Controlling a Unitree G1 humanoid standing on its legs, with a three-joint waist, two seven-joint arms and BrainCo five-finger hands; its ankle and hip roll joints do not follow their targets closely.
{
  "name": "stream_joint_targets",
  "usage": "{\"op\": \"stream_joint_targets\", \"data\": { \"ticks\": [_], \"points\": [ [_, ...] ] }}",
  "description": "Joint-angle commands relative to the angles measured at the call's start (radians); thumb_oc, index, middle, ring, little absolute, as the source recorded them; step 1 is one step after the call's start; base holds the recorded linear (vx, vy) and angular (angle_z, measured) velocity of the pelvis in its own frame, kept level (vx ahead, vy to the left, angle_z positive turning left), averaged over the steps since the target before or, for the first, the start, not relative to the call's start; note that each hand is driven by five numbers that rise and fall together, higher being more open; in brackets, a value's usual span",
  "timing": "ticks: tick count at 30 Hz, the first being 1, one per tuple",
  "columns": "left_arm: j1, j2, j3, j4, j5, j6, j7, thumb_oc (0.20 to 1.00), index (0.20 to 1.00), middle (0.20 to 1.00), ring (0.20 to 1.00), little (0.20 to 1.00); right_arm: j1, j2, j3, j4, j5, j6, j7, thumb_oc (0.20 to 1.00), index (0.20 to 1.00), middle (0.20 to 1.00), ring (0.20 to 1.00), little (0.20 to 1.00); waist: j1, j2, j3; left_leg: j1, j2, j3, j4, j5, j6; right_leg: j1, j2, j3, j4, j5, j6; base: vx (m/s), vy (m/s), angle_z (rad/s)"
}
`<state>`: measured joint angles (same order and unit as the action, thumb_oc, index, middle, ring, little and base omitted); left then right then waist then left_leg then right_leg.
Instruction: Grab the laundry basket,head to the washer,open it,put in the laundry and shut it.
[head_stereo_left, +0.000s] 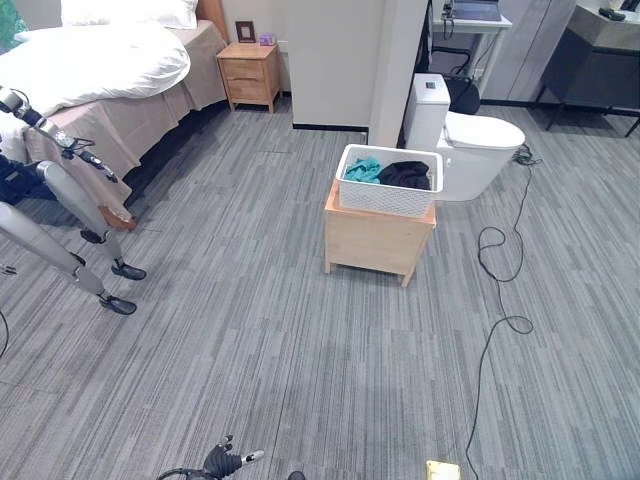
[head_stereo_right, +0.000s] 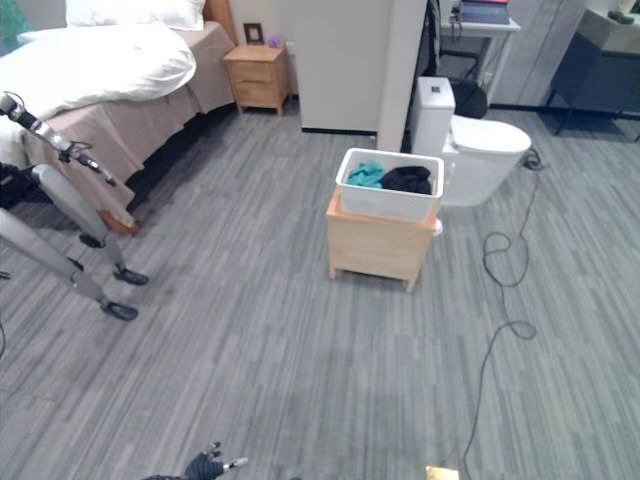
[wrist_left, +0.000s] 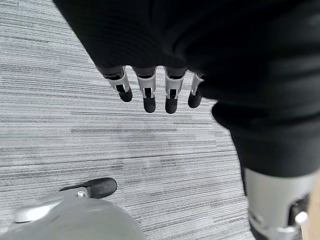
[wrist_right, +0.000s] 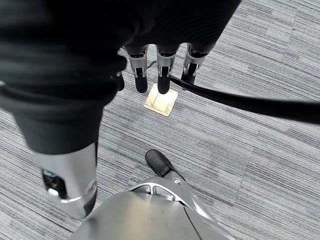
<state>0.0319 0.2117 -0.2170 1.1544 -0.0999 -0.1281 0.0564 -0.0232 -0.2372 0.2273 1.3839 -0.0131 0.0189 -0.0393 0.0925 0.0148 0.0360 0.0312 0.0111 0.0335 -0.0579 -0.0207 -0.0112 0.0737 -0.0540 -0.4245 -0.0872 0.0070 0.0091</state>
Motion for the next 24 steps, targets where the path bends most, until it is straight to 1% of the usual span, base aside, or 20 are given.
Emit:
{"op": "stream_joint_targets", "data": {
  "ticks": [1,10,17,21,23,24],
  "points": [
    [-0.059,0.005,-0.032,0.056,0.007,-0.018,0.004,1.0,1.0,1.0,1.0,1.0,-0.034,0.001,0.023,0.072,0.014,0.007,-0.001,1.0,1.0,1.0,1.0,1.0,0.01,-0.017,-0.025,-0.045,0.055,-0.026,-0.029,0.038,-0.042,0.032,-0.125,0.024,0.0,-0.054,0.121,0.0,0.0,0.0],
    [-0.063,0.008,-0.03,0.057,0.005,-0.018,0.005,1.0,1.0,1.0,1.0,1.0,-0.035,-0.002,0.027,0.066,0.011,0.008,-0.001,1.0,1.0,1.0,1.0,1.0,0.008,-0.016,-0.021,-0.048,0.061,-0.029,-0.029,0.04,-0.046,0.032,-0.119,0.022,0.0,-0.058,0.117,0.0,-0.007,0.0],
    [-0.081,0.018,-0.034,0.047,-0.003,-0.017,0.009,1.0,1.0,1.0,1.0,1.0,-0.04,-0.014,0.022,0.061,0.029,0.006,-0.003,1.0,1.0,1.0,1.0,1.0,0.003,-0.013,-0.008,-0.065,0.081,-0.037,-0.029,0.055,-0.06,0.02,-0.091,0.03,0.0,-0.073,0.1,-0.01,-0.074,0.02],
    [-0.091,0.026,-0.03,0.038,-0.028,-0.018,0.01,1.0,1.0,1.0,1.0,1.0,-0.038,-0.019,0.021,0.063,0.037,0.003,-0.005,1.0,1.0,1.0,1.0,1.0,0.0,-0.019,0.016,-0.056,0.121,-0.041,-0.029,0.073,-0.076,0.027,-0.051,0.057,0.0,-0.1,0.07,0.02,-0.154,0.11],
    [-0.091,0.032,-0.03,0.024,-0.045,-0.018,0.008,1.0,1.0,1.0,1.0,1.0,-0.041,-0.021,0.024,0.059,0.046,-0.002,-0.007,1.0,1.0,1.0,1.0,1.0,0.002,-0.031,0.038,-0.088,0.132,-0.062,0.058,0.05,-0.08,0.034,-0.03,0.078,0.0,-0.108,0.046,0.0,-0.154,0.1],
    [-0.091,0.032,-0.03,0.024,-0.045,-0.018,0.008,1.0,1.0,1.0,1.0,1.0,-0.041,-0.021,0.024,0.059,0.046,-0.002,-0.007,1.0,1.0,1.0,1.0,1.0,0.001,-0.031,0.038,-0.089,0.132,-0.062,0.059,0.05,-0.08,0.033,-0.03,0.077,0.0,-0.108,0.046,0.01,-0.221,0.11]
  ]
}}
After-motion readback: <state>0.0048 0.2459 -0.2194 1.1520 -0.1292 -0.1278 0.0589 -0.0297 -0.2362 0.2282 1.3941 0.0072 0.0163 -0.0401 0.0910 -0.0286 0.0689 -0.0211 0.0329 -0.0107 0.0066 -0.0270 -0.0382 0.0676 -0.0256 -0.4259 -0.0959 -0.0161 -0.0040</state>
